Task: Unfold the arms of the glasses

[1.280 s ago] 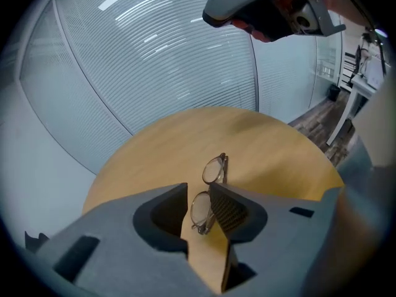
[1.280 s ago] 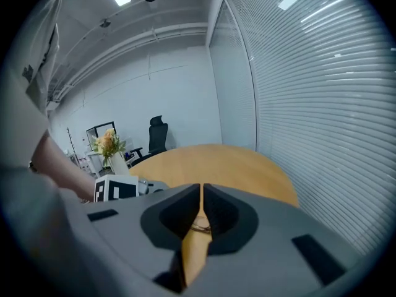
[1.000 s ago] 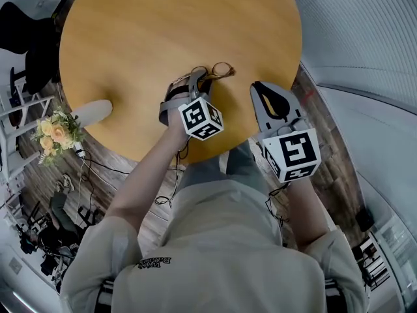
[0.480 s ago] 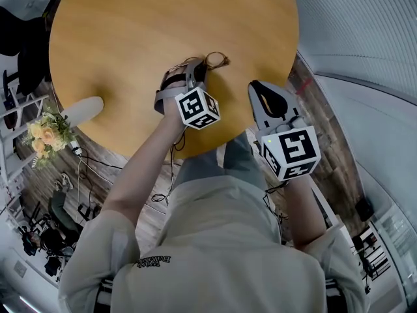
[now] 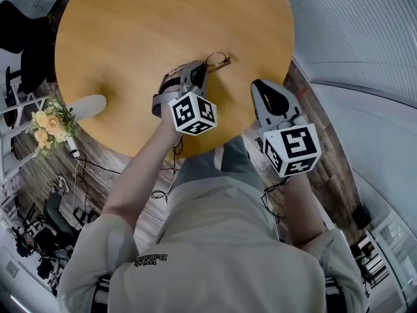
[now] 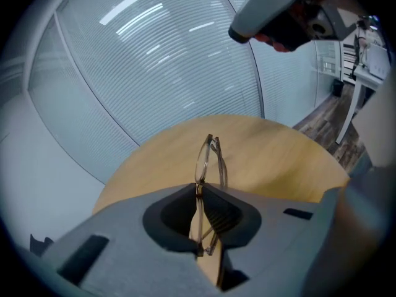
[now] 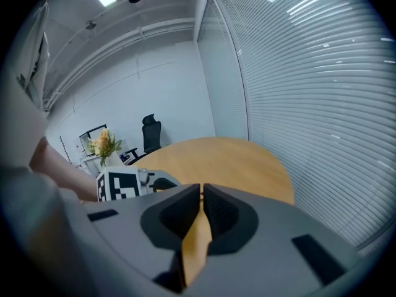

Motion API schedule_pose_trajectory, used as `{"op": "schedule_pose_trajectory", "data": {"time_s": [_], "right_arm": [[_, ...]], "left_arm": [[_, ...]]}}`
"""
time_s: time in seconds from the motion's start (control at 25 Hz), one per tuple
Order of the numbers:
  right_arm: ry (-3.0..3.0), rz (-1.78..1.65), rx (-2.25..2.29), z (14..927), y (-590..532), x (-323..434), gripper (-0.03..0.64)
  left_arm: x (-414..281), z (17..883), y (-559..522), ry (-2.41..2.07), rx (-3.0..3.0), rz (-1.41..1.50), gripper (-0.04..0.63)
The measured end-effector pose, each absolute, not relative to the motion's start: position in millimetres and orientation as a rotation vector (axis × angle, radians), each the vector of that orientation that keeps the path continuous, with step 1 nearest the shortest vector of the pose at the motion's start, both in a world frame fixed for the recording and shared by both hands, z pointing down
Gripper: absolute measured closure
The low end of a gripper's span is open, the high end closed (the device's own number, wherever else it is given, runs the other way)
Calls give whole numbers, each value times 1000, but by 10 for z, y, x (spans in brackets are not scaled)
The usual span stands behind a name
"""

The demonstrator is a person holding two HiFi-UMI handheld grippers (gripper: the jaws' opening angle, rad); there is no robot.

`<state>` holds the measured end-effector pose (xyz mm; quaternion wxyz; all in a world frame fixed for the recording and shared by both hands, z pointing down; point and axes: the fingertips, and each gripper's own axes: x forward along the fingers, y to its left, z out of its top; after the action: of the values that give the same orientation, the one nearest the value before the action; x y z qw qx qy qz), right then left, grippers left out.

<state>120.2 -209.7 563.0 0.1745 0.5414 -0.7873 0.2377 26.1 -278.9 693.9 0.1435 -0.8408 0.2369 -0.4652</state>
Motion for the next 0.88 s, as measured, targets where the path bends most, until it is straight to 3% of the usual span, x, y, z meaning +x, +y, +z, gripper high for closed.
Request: {"op": "schedule_pose_trajectory", "data": {"time_s": [0.44, 0.88], "right_arm": [[-2302, 512, 1649, 4781, -2296, 1450, 580], [-2582, 225, 1749, 3137, -2322, 1393, 580]], "left_arm": [[269, 5415, -2924, 1001, -2808, -964, 549], [298, 3833, -2821, 1063, -2801, -523, 549]]}}
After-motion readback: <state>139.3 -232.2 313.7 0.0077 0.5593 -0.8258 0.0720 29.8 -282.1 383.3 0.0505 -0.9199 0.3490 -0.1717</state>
